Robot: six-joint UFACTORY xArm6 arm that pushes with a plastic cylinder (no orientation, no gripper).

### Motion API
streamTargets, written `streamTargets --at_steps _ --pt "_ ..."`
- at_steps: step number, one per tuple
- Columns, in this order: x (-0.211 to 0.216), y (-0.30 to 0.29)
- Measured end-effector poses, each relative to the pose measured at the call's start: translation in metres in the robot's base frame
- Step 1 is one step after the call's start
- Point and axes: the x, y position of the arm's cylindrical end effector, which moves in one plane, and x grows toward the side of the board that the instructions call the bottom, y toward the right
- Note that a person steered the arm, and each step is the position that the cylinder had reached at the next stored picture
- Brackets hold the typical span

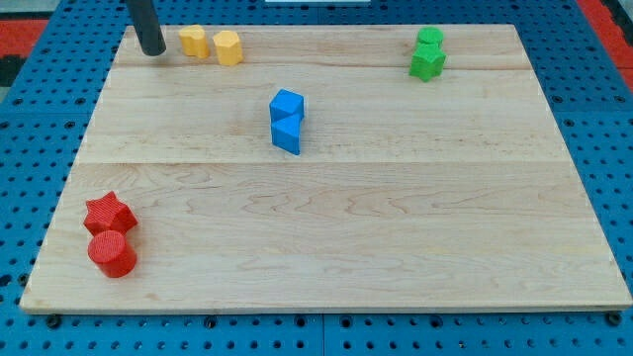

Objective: Keep yellow blocks parallel to each other

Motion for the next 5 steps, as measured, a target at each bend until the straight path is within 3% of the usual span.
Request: streamTargets --at_steps 3,5 --pt "0.003 0.046" --pt "0.019 0.159"
